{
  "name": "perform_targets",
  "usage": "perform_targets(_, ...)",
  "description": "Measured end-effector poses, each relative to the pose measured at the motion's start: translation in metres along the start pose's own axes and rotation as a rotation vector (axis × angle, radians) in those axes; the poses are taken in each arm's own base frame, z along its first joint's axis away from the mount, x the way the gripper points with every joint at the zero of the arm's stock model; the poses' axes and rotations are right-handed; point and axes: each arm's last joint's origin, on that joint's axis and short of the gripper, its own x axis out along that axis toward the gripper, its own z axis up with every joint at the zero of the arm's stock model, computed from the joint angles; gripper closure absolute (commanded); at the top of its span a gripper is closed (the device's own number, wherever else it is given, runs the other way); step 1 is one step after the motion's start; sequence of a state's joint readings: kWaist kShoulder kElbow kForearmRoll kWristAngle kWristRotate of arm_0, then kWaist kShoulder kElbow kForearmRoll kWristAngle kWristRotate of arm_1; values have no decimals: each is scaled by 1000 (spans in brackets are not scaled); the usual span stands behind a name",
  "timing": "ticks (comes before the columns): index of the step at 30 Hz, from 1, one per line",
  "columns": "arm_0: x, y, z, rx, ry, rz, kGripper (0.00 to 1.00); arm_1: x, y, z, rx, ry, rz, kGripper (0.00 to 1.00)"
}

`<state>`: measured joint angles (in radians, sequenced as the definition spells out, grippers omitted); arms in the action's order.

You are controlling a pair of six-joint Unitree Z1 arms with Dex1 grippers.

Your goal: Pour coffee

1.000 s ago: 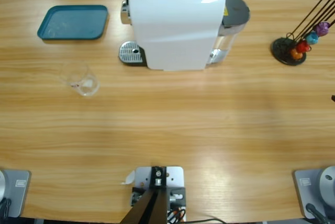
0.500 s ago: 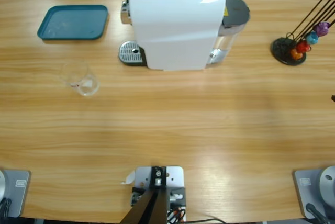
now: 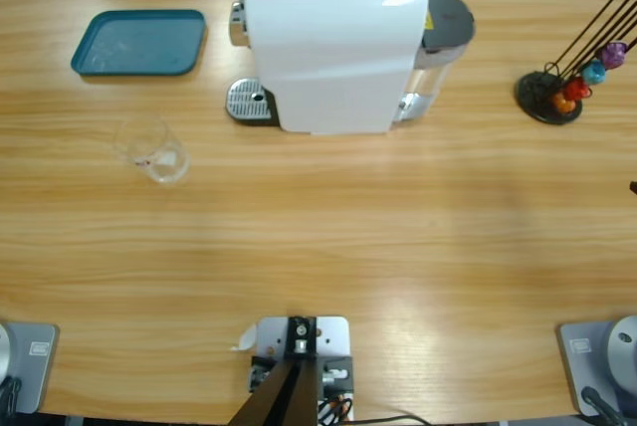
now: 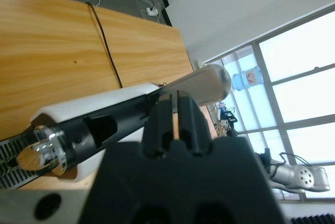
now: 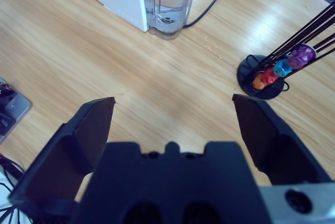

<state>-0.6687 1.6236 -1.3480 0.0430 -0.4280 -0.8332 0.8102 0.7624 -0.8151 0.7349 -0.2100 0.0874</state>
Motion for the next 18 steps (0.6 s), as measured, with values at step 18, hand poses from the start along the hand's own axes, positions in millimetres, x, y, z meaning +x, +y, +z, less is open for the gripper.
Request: perform_targets(18,-120,29,-115,1058,226,370,32,60,-33,14,346,-10,-446,175)
